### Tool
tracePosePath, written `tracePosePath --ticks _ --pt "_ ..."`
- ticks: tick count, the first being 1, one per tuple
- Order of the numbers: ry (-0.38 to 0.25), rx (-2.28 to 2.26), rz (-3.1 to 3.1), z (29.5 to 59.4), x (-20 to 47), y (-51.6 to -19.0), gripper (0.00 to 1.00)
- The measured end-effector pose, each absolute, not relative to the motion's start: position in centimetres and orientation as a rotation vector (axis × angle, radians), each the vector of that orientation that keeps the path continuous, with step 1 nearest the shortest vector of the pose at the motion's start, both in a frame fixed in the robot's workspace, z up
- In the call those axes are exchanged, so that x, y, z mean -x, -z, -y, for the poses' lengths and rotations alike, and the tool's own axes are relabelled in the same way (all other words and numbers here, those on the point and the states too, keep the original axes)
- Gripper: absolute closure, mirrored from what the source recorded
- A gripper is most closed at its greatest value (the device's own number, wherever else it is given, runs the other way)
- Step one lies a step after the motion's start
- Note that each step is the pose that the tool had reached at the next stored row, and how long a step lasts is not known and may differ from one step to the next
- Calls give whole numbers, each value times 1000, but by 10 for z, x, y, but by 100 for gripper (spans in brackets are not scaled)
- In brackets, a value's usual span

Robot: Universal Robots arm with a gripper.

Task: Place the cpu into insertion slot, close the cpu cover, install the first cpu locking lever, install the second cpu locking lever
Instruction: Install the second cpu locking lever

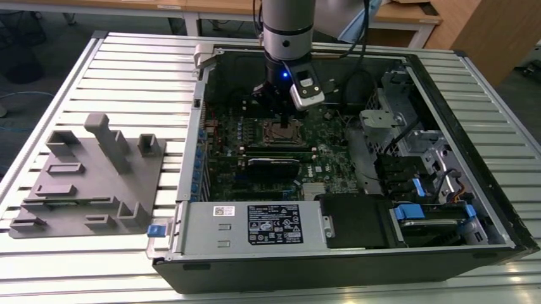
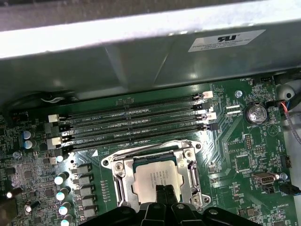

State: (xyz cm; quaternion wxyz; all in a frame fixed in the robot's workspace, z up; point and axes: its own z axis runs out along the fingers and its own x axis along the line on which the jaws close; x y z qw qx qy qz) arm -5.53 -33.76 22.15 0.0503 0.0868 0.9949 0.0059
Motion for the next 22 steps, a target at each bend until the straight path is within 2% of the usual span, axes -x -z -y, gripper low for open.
tracePosePath --ticks 22 --pt "-18 -264 -3029 338 55 -226 90"
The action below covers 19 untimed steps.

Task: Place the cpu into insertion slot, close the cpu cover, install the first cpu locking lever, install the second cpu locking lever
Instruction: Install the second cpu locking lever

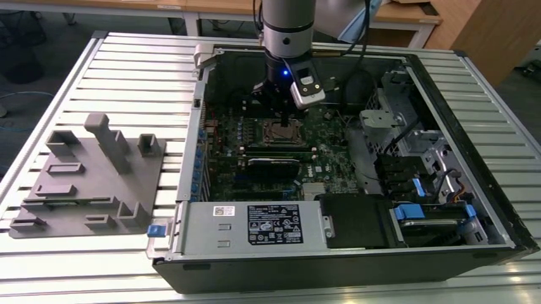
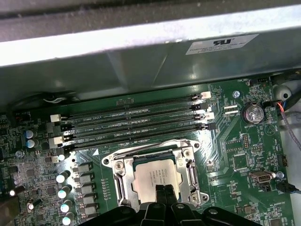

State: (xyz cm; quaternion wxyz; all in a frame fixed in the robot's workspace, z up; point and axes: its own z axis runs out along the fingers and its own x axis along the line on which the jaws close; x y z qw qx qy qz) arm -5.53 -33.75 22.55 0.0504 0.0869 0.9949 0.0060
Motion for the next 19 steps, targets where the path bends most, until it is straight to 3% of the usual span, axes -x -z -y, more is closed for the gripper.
tracePosePath --ticks 19 --pt "-19 -264 -3029 338 55 -236 90"
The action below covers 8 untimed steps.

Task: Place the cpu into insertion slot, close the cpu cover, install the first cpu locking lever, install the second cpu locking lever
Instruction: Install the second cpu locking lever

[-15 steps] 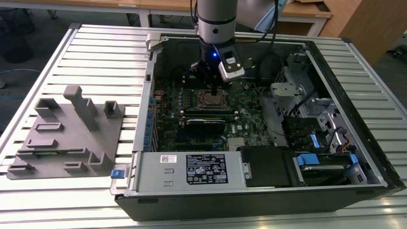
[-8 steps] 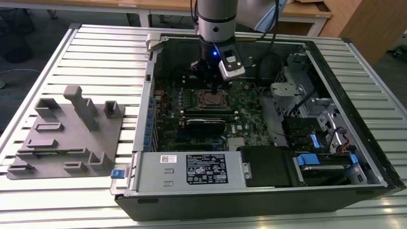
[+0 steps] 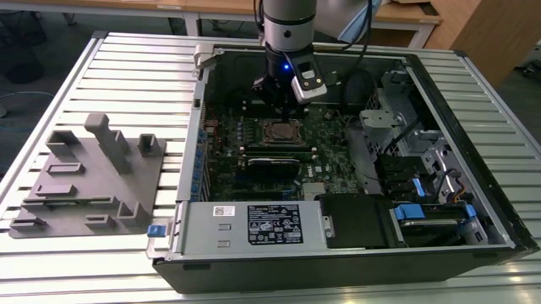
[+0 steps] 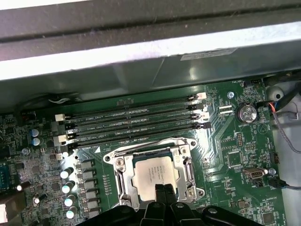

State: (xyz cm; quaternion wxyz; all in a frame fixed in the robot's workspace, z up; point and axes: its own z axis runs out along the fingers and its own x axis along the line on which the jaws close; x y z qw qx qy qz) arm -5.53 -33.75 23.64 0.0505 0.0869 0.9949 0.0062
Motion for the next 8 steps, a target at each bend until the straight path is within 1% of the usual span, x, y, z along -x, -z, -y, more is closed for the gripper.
tracePosePath --ticks 8 --pt "-13 -268 -3069 338 55 -236 90"
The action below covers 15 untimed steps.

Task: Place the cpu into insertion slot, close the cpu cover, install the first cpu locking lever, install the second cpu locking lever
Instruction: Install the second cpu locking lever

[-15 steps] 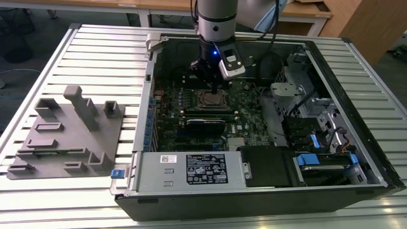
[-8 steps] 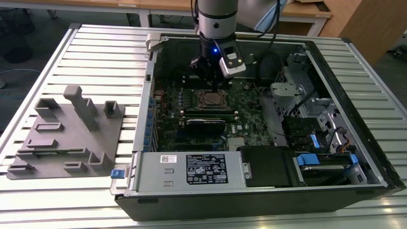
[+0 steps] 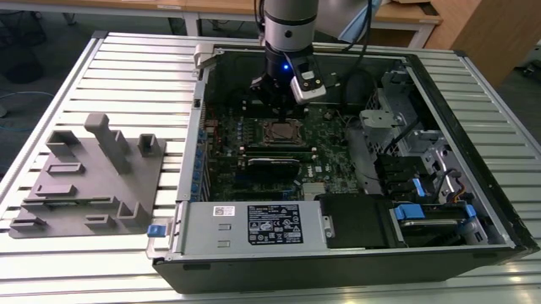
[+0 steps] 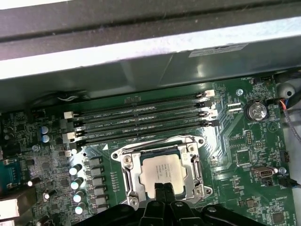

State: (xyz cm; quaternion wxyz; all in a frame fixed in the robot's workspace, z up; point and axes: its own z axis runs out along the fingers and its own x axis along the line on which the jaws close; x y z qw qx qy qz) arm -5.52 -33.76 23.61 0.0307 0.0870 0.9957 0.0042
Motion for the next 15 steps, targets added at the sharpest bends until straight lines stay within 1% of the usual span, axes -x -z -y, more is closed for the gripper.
tracePosePath --ticks 15 --pt "-23 -171 -3077 338 55 -239 90"
